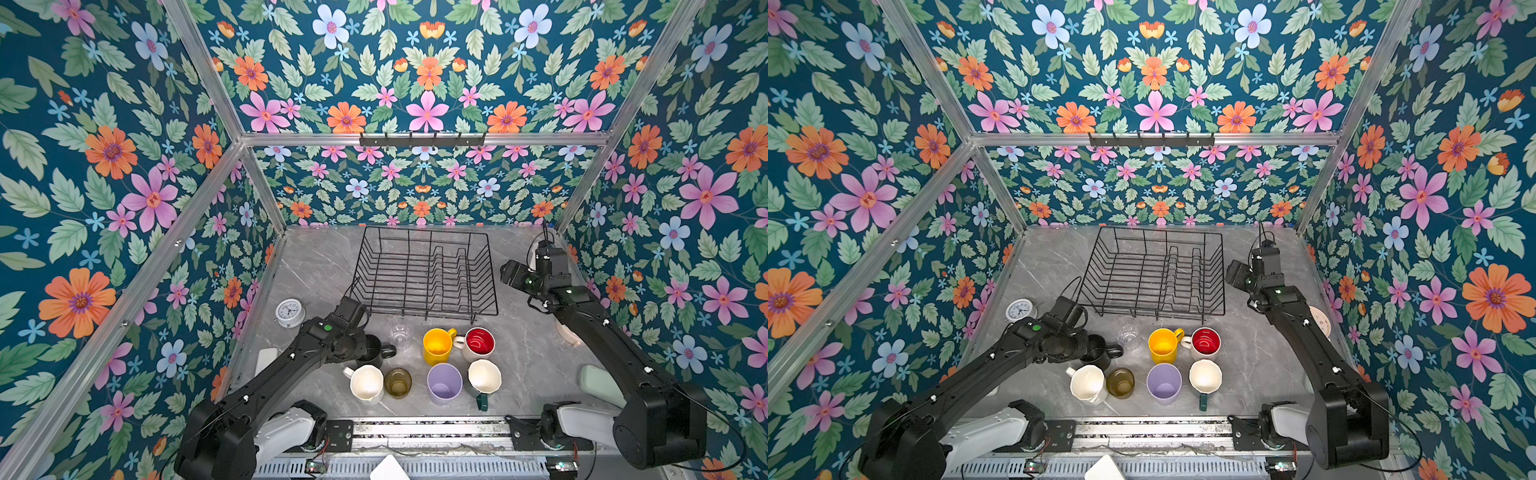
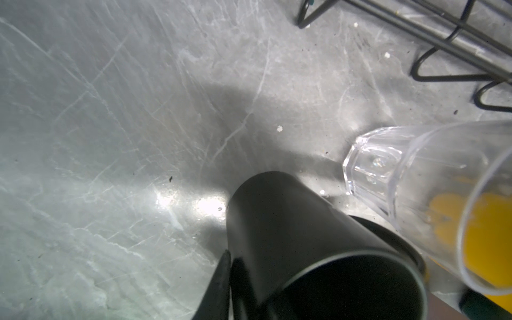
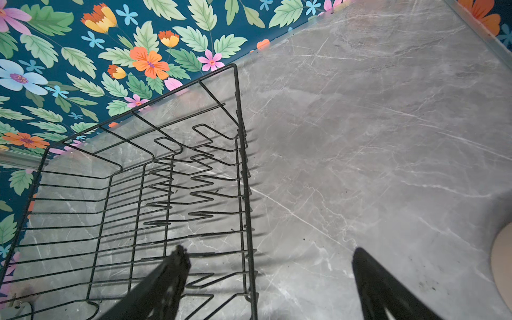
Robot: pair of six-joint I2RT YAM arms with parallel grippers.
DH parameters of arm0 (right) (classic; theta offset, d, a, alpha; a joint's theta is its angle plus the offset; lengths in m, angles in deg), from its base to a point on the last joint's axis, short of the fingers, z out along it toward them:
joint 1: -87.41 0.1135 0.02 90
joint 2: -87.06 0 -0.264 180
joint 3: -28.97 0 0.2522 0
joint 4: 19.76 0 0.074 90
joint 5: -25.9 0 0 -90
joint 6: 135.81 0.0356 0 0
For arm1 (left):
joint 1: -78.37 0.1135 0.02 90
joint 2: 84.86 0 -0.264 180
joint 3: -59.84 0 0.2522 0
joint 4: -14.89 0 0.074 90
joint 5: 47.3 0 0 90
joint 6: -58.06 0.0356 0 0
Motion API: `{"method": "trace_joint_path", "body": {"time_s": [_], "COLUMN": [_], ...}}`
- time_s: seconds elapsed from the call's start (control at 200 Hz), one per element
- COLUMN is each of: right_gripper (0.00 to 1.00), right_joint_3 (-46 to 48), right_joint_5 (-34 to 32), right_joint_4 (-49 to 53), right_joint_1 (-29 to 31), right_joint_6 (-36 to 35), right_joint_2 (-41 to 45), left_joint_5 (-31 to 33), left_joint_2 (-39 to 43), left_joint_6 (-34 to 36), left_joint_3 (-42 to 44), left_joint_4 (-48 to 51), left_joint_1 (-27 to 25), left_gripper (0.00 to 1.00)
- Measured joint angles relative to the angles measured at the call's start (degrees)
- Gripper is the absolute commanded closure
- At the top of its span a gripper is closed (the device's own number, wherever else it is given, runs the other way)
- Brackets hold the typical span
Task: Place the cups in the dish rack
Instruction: 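Grasp the black mug's rim with the left gripper while the right arm rises, then lift the black mug toward the rack with the left gripper while the right gripper approaches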
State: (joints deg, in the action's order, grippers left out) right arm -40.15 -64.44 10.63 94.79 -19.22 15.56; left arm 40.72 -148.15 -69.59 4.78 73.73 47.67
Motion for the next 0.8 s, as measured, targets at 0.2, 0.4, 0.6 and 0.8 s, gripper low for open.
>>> {"method": "trace_joint_path", "body": {"time_s": [0.2,0.4,0.6,0.8], "right_gripper": [0.08,0.08,0.08,0.08], "right_joint_3": [0.0,0.0,-0.1,-0.8], "right_joint_5": [-0.1,-0.1,0.0,0.2], "right_joint_4": [0.0,0.0,0.0,0.0], "right_joint_1": [0.0,0.0,0.0,0.0], "right_joint_6": [0.0,0.0,0.0,0.0], "right_joint_2": [0.0,0.0,-0.2,-0.3], "left_joint_5": [0.5,0.6,0.7,1.8], "left_joint_2": [0.0,0.3,1.6,3.8], "left_joint_6": [0.2,0.5,2.1,4.5], "left_joint_3": [-0.9,-1.7,-4.8,-9.9], "left_joint_4": [1.7,3.1,7.2,10.9], "left_joint_1": [0.0,0.0,0.0,0.0], "left_gripper": [0.99,1.0,1.0,1.0]}}
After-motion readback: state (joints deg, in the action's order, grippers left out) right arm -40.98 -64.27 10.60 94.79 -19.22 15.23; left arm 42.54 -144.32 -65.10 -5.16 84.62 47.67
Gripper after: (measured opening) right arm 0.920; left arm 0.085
